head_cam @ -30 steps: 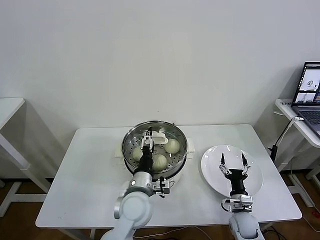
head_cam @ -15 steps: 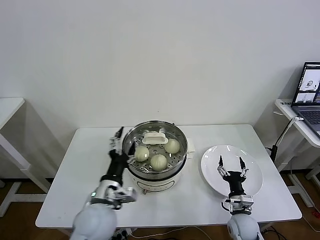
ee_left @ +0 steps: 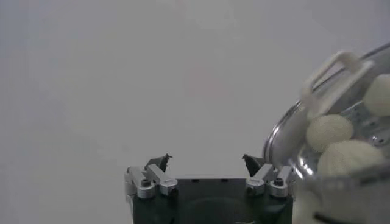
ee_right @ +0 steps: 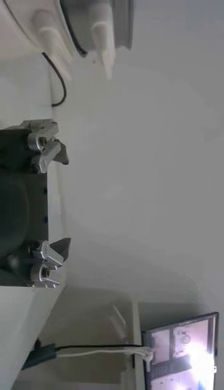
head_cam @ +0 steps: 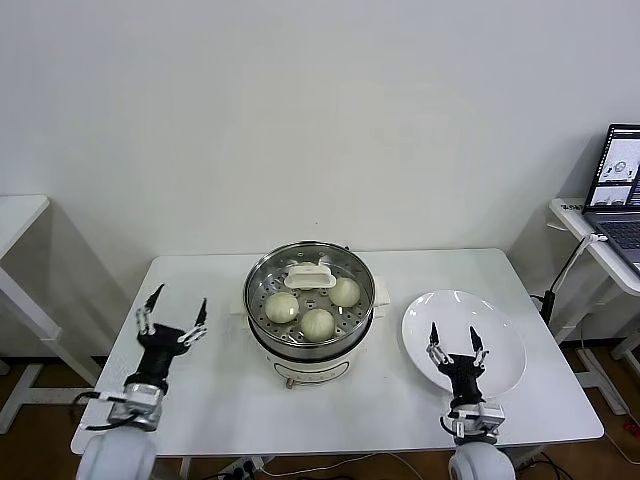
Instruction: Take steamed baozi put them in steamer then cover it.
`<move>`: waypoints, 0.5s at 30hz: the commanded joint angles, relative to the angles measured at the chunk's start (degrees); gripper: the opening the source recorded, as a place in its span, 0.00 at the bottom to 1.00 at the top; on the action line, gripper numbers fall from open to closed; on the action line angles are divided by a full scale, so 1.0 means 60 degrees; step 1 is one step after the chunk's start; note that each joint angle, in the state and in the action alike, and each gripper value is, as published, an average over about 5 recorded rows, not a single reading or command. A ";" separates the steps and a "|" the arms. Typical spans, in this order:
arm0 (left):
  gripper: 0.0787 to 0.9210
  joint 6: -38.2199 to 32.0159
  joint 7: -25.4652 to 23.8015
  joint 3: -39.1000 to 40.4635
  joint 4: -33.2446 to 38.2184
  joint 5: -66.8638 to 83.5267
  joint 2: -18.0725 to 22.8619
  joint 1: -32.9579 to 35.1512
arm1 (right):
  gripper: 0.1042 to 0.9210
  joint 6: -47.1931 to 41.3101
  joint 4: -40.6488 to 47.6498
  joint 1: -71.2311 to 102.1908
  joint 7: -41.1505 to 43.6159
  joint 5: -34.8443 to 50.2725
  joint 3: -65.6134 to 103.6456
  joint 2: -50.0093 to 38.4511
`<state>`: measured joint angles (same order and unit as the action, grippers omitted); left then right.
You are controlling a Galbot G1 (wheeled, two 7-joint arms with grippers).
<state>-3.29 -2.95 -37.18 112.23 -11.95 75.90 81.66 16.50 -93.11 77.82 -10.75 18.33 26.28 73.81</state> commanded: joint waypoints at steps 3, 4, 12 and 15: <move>0.88 -0.2211 -0.0455 -0.1337 -0.1381 0.2907 0.0039 0.0695 | 0.88 0.0254 -0.0457 0.0621 0.0152 -0.0021 0.0000 0.0149; 0.88 -0.2227 -0.0470 -0.1307 -0.1388 0.2889 0.0044 0.0709 | 0.88 0.0255 -0.0482 0.0648 0.0146 -0.0053 -0.0003 0.0155; 0.88 -0.2451 -0.0507 -0.1043 -0.1351 0.2555 0.0040 0.0774 | 0.88 0.0336 -0.0545 0.0702 0.0082 -0.0308 -0.0082 0.0209; 0.88 -0.2516 -0.0497 -0.0979 -0.1285 0.2480 0.0041 0.0818 | 0.88 0.0369 -0.0562 0.0738 0.0059 -0.0388 -0.0093 0.0223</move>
<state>-14.47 -5.26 -42.01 106.03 0.11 76.20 85.38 17.99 -95.71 81.17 -10.32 17.14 25.90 74.90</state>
